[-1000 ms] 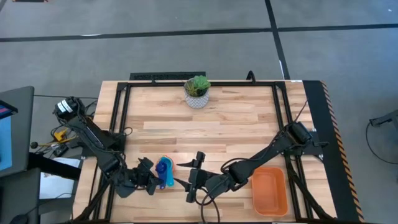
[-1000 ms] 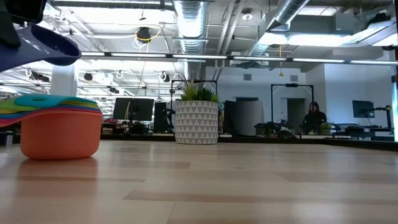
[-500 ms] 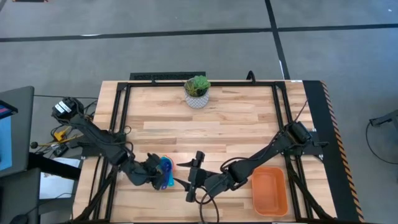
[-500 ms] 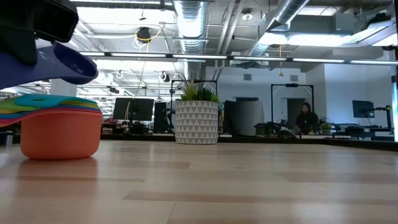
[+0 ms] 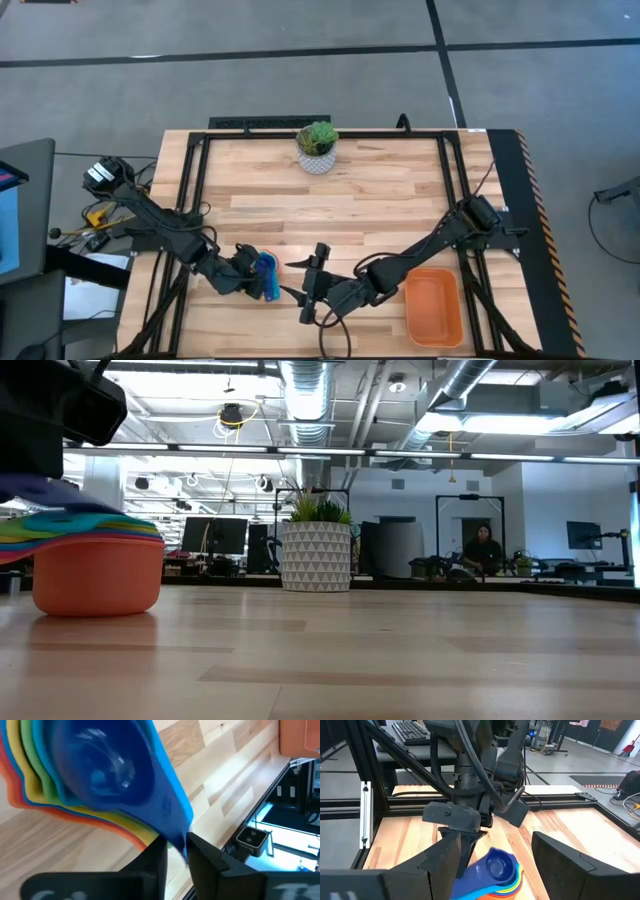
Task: Nest measuring cups in basket
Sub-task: Stack the dark blue measuring cup on top of the blue measuring cup, then put the stacked measuring cups into the orange bin
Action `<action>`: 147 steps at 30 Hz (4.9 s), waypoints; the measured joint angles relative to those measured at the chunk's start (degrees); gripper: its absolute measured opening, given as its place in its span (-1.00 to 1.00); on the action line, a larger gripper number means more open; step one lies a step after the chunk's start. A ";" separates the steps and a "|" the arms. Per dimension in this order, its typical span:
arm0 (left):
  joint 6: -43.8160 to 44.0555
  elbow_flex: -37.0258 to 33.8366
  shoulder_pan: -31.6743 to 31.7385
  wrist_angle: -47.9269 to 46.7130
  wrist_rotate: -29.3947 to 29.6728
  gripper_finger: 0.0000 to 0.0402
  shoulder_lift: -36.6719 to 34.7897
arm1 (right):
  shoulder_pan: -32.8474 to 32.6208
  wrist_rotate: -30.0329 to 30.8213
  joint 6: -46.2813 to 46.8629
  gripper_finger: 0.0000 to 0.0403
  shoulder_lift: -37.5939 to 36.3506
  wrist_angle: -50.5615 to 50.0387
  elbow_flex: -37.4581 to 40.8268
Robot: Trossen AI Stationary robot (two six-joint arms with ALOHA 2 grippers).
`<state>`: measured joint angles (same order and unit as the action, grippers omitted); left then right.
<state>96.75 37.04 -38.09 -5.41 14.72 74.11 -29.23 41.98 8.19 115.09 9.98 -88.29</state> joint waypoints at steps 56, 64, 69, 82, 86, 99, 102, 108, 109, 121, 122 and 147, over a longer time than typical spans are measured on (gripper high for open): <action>-17.02 0.09 -2.29 0.76 7.02 -0.74 10.27 | 12.61 -27.52 27.31 0.34 6.10 -4.91 8.41; -22.27 0.09 0.88 3.85 7.12 -0.74 10.27 | 13.26 -27.43 27.18 0.34 6.10 -6.18 8.41; -22.82 0.09 1.99 3.91 7.17 -0.74 10.27 | 13.30 -26.93 25.31 0.34 6.10 -6.60 8.41; -25.60 0.09 3.55 4.00 10.35 -0.74 10.27 | 13.16 -31.68 21.21 0.34 5.36 -2.89 8.41; -26.60 0.09 4.30 4.07 12.33 -0.74 10.27 | 13.26 -31.37 20.14 0.34 3.92 -3.37 8.32; -31.62 0.04 3.91 6.25 11.12 -0.74 9.62 | 16.89 -26.48 12.29 0.34 -2.71 -18.29 8.39; -31.65 0.04 3.82 5.85 9.86 -0.74 9.55 | 17.92 -22.68 14.91 0.34 -1.22 -17.85 8.36; -32.58 0.04 3.85 5.70 11.45 -0.74 9.55 | 20.74 -23.41 18.60 0.34 3.58 -17.23 8.48; -32.63 0.04 3.87 5.68 11.95 -0.74 9.55 | 20.97 -23.71 18.67 0.34 4.23 -17.15 8.48; -32.76 0.04 6.03 2.31 14.60 -0.74 9.55 | 19.42 -30.29 15.45 0.34 5.09 -9.93 8.44; -33.13 0.04 6.22 2.23 14.62 -0.74 9.55 | 19.32 -30.71 15.43 0.34 5.07 -9.63 8.42; -36.12 0.09 8.36 2.62 17.53 -0.74 9.55 | 21.55 -35.89 9.41 0.48 -1.19 -17.09 8.50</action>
<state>60.63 37.12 -29.73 -2.78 32.26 83.66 -7.68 6.09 17.59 113.90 -7.11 -79.79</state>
